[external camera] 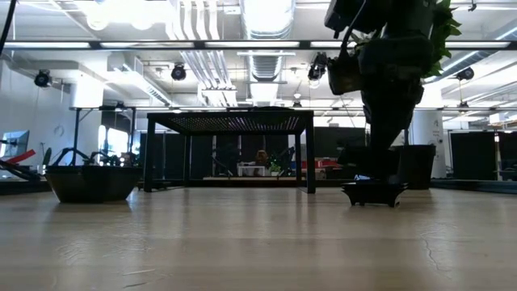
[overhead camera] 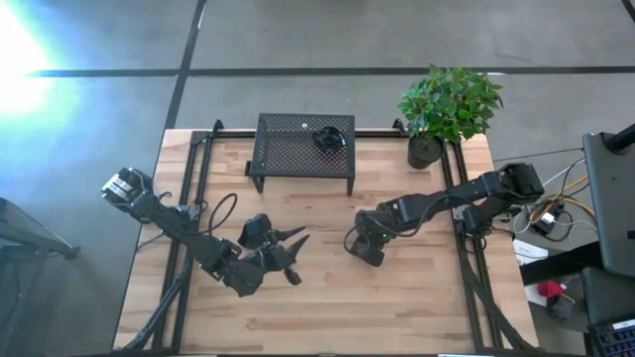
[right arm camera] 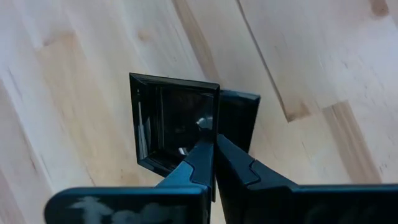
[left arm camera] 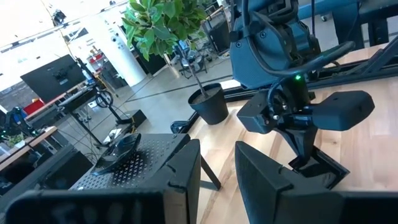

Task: Pick & Place Mini shaped plates
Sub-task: Stack the black square plate on top of the other black square plate

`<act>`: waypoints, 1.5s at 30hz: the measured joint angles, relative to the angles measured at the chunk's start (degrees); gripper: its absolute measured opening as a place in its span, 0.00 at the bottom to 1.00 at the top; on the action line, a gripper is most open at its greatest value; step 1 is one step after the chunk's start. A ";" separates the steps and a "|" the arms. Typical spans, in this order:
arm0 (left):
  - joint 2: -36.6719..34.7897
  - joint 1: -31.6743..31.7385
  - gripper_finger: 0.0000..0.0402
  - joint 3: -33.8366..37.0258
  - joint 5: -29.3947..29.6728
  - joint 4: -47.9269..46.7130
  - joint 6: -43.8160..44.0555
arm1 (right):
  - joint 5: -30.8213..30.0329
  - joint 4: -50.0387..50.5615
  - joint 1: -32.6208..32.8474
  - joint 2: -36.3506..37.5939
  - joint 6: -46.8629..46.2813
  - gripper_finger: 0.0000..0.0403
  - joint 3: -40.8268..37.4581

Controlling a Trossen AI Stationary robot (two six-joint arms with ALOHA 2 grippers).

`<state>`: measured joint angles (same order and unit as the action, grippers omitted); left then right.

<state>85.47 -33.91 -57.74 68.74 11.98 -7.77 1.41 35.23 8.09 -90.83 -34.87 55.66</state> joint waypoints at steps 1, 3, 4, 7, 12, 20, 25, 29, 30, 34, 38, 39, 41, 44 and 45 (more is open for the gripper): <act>0.00 0.00 0.24 0.00 0.02 0.01 0.02 | 0.00 0.16 -0.02 0.00 -0.38 0.02 -0.19; 0.00 0.00 0.24 0.00 0.02 0.01 0.09 | 0.01 0.32 -0.04 0.00 -1.05 0.02 -0.98; 0.00 0.00 0.24 0.00 0.02 0.01 0.09 | 0.05 0.34 -0.06 0.00 -1.43 0.02 -1.44; -0.01 0.00 0.24 0.00 0.02 0.01 0.09 | 0.17 0.38 -0.06 0.00 -2.45 0.02 -2.70; 0.00 0.00 0.24 0.00 0.06 0.01 0.09 | 0.16 0.02 -0.12 0.00 -2.58 0.02 -2.78; -0.02 0.00 0.24 0.00 0.17 0.01 0.08 | 0.20 0.17 -0.23 0.00 -2.27 0.04 -2.58; -0.01 0.00 0.24 0.00 0.15 0.00 0.07 | 0.20 0.36 -0.23 0.00 -2.18 0.12 -2.47; -0.01 0.00 0.24 0.00 0.15 -0.01 0.07 | 0.20 1.42 -0.23 0.04 -1.27 0.18 -1.02; -0.01 0.01 0.24 0.00 0.15 -0.02 0.07 | 0.20 2.10 -0.23 0.04 -1.08 0.19 -0.45; -0.02 0.00 0.24 0.00 0.14 -0.01 0.07 | 0.17 4.55 -0.23 0.09 -0.92 0.22 2.00; 0.00 0.00 0.24 0.00 0.13 -0.02 0.07 | 0.15 8.19 -0.22 0.09 -0.92 0.22 3.99; -0.01 0.00 0.24 0.00 0.13 -0.02 0.07 | 0.15 9.32 -0.21 0.09 -0.92 0.22 4.53; -0.02 0.00 0.24 0.00 0.21 -0.02 0.05 | 0.13 11.62 -0.21 0.09 -0.72 0.21 5.72; -0.18 0.00 0.24 0.00 1.76 -0.09 1.85 | -0.23 14.04 0.02 0.66 0.64 0.19 7.39; -0.46 0.00 0.24 0.00 2.28 -0.33 3.14 | -0.93 14.23 0.30 1.09 1.12 0.19 7.97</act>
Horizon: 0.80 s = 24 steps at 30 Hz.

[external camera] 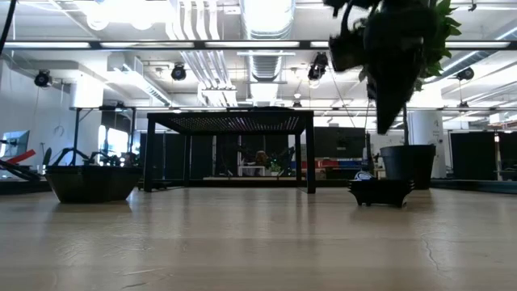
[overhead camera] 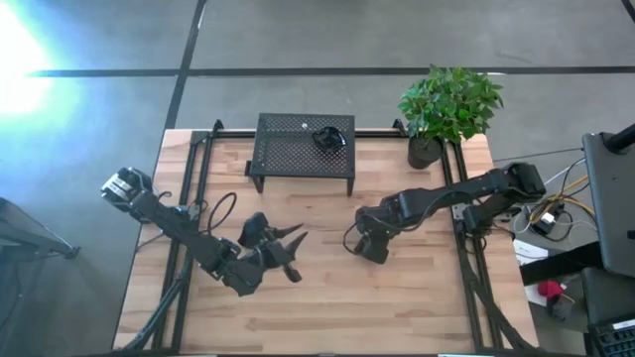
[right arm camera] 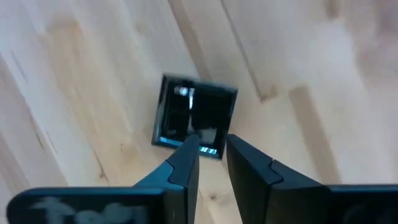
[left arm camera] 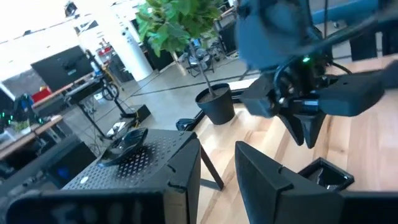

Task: Pick & Place Mini shaped plates
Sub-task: Stack the black square plate on top of the other black square plate

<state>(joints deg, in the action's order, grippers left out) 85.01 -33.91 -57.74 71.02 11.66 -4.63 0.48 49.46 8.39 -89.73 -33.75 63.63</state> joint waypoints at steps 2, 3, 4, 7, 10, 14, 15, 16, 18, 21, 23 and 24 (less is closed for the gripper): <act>-1.05 0.00 0.24 0.00 0.33 -1.63 2.00 | -2.64 0.08 0.84 0.96 0.76 0.18 1.18; -1.75 0.02 0.24 0.00 0.46 -3.13 3.09 | -3.94 -0.03 1.29 1.69 0.98 0.18 1.68; -2.39 0.07 0.24 -0.01 0.63 -4.78 4.34 | -5.15 -0.05 1.75 2.39 0.98 0.18 1.98; -4.92 0.20 0.24 -0.02 0.97 -11.20 10.43 | -7.94 -0.21 3.27 4.81 0.97 0.17 2.80; -8.70 1.17 0.24 -0.02 1.12 -18.68 18.12 | -9.77 -0.54 4.60 7.59 0.92 0.17 2.75; -13.85 4.15 0.24 -0.02 1.06 -29.01 26.38 | -11.32 -0.78 6.08 10.56 0.85 0.17 2.56; -15.22 5.22 0.24 -0.02 1.01 -31.20 28.32 | -11.69 -0.79 6.45 11.23 0.81 0.17 2.56; -16.68 6.39 0.24 -0.02 0.95 -33.05 30.09 | -12.34 -0.82 6.79 11.81 0.78 0.17 2.56; -19.35 8.99 0.24 -0.04 0.37 -36.71 33.71 | -12.67 -0.86 7.32 12.98 0.89 0.17 2.56; -22.29 14.40 0.24 -0.04 -1.23 -42.81 39.31 | -12.83 -0.98 7.64 14.02 0.95 0.16 2.53; -23.89 18.80 0.24 -0.04 -3.67 -47.52 43.29 | -14.18 -0.98 7.82 14.49 0.96 0.16 2.42; -24.61 21.19 0.24 -0.04 -5.21 -49.78 45.45 | -15.36 -0.93 7.87 14.64 0.98 0.16 2.35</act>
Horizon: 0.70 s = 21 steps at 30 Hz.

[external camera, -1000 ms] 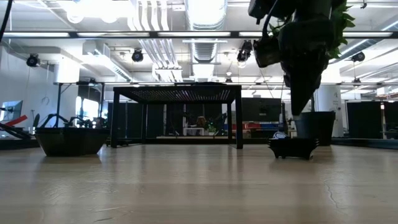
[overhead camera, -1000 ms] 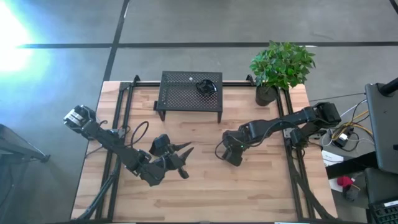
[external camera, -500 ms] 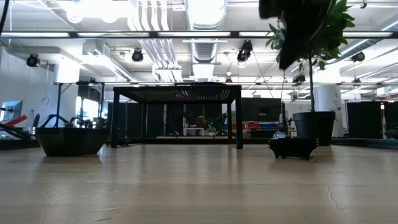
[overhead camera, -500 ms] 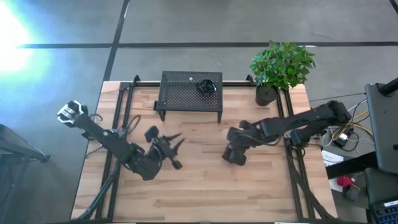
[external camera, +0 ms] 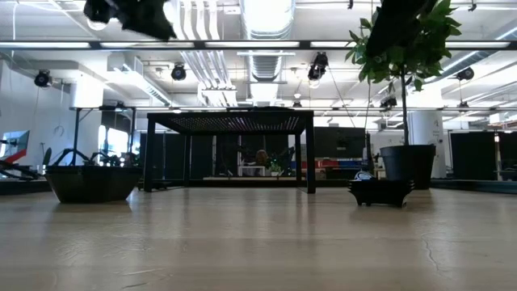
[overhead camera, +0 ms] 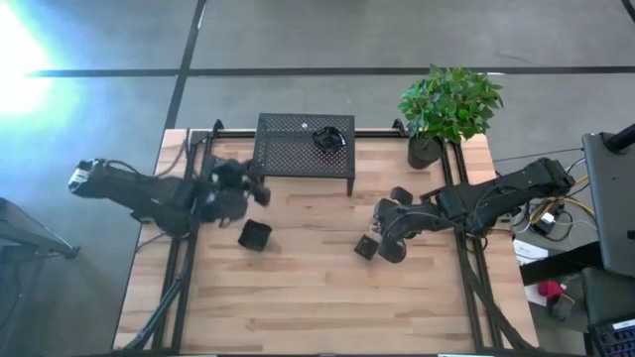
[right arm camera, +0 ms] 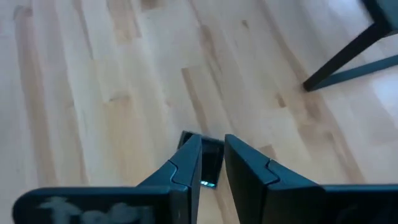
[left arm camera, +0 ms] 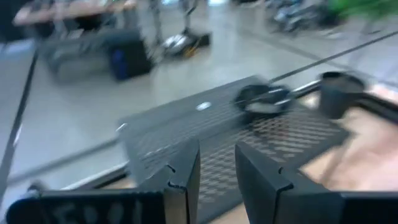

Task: Pick & Place Mini shaped plates
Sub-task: Stack the black square plate on top of the other black square plate

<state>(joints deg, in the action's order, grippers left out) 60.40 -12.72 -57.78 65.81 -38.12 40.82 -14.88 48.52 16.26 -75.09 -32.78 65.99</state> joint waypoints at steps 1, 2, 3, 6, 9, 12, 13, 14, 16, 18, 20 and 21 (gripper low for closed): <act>-0.71 2.36 0.24 0.00 -1.58 -2.10 1.72 | -0.76 -0.01 0.01 0.08 0.04 0.16 -0.04; -1.25 4.87 0.24 0.00 -3.46 -3.91 3.21 | -1.13 -0.04 0.01 0.11 0.17 0.17 -0.12; -1.80 7.53 0.24 0.00 -5.35 -5.28 4.36 | -1.28 0.00 0.01 0.14 0.22 0.17 -0.20; -3.05 15.43 0.24 0.00 -10.94 -8.07 5.27 | -1.42 -0.03 0.01 0.44 0.31 0.17 -0.38; -3.60 22.67 0.24 0.00 -13.82 -9.00 4.11 | -1.65 -0.04 0.01 0.48 0.55 0.17 -0.51; -3.48 28.78 0.24 0.00 -14.22 -9.06 3.72 | -1.84 -0.33 0.01 0.12 2.27 0.16 -0.53; -3.27 30.66 0.24 0.00 -14.53 -9.08 2.81 | -1.83 -0.73 0.01 -0.02 2.97 0.16 -0.53; -3.10 32.71 0.24 0.00 -15.24 -9.14 1.85 | -1.83 -1.17 0.01 -0.04 3.24 0.16 -0.56; -2.83 36.80 0.24 0.00 -19.16 -9.48 1.03 | -1.83 -2.04 0.01 -0.08 3.38 0.16 -0.56; -2.57 41.31 0.24 0.00 -25.28 -9.58 0.46 | -1.83 -3.01 0.01 -0.02 3.46 0.16 -0.56; -2.16 45.85 0.24 0.00 -31.12 -9.84 -1.34 | -1.82 -3.29 0.01 0.09 3.46 0.16 -0.58; -1.90 48.06 0.24 0.00 -34.00 -10.13 -2.19 | -1.82 -3.60 0.01 0.11 3.46 0.16 -0.58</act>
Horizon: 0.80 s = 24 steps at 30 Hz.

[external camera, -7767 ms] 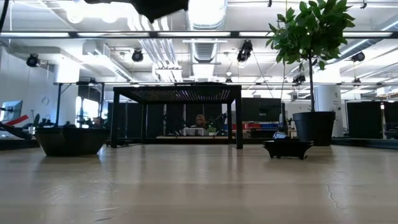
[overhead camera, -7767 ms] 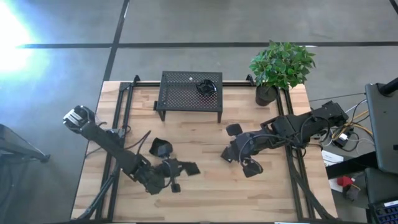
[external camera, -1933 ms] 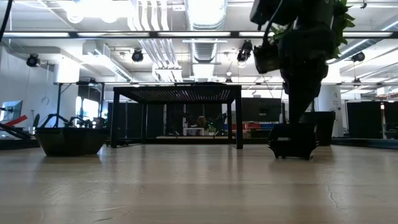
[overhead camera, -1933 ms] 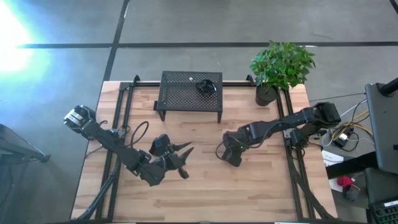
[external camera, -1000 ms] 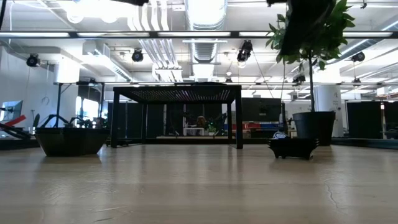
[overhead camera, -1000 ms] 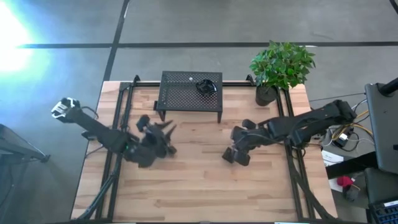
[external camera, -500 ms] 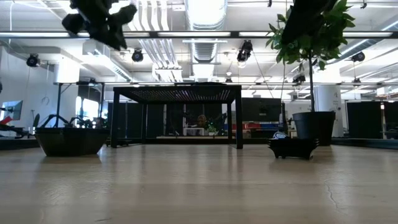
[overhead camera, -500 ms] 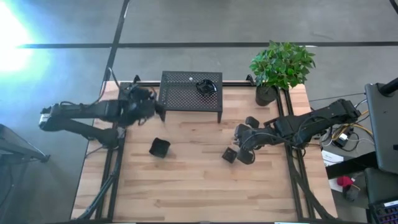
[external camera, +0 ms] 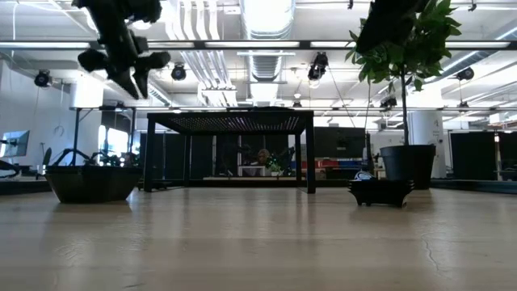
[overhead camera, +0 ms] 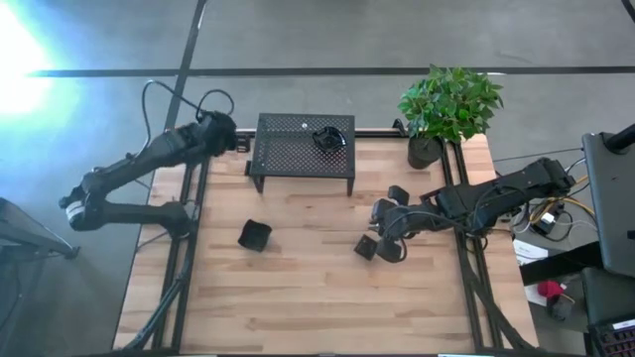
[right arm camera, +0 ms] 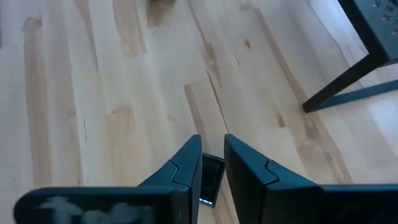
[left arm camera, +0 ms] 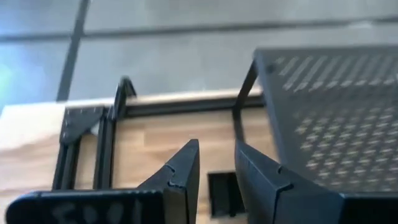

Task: Pick & Place Mini shaped plates
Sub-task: Stack the black square plate on top of the other black square plate

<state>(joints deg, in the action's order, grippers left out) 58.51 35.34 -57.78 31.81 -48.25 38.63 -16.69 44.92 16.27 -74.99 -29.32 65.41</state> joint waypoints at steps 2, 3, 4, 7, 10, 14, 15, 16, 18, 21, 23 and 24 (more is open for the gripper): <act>0.57 4.16 0.24 0.00 -4.40 -0.88 -2.57 | 0.01 -0.33 0.00 -0.02 0.20 0.16 0.00; 0.86 6.10 0.24 0.00 -6.45 -1.40 -4.36 | 0.03 -0.33 0.00 -0.02 0.53 0.16 0.00; 1.20 7.82 0.24 0.00 -8.16 -1.81 -6.44 | 0.03 -0.40 0.00 -0.09 0.81 0.16 0.00; 2.30 11.21 0.24 0.02 -13.74 -3.61 -10.26 | 0.03 -0.57 0.00 -0.28 1.04 0.16 -0.01; 3.62 11.95 0.24 0.21 -17.05 -4.32 -11.37 | 0.03 -0.77 0.00 -0.30 1.05 0.16 -0.07; 5.80 12.30 0.24 1.94 -17.34 -4.13 -12.04 | 0.03 -1.04 0.00 -0.30 1.50 0.16 -0.07; 6.35 12.58 0.24 2.51 -17.66 -4.06 -12.07 | 0.03 -1.22 0.00 -0.30 1.52 0.15 -0.07; 6.80 13.02 0.24 3.10 -18.33 -3.74 -12.63 | 0.03 -1.43 0.00 -0.39 1.51 0.15 -0.07; 7.54 14.15 0.24 4.18 -21.05 -2.79 -17.97 | 0.07 -1.64 0.00 -0.53 1.53 0.15 -0.07; 8.53 14.86 0.24 5.30 -25.39 -2.60 -27.82 | 0.09 -1.66 0.00 -0.58 1.63 0.15 -0.07; 9.16 14.78 0.24 6.09 -26.51 -2.49 -33.22 | 0.10 -1.77 0.00 -0.58 2.68 0.16 -0.07; 9.43 14.75 0.24 6.55 -26.76 -2.17 -35.40 | 0.12 -1.95 0.00 -0.58 3.07 0.16 -0.07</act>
<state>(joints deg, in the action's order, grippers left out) 67.94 50.09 -51.23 5.05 -50.43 3.23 -16.58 42.98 16.27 -75.57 -26.25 65.34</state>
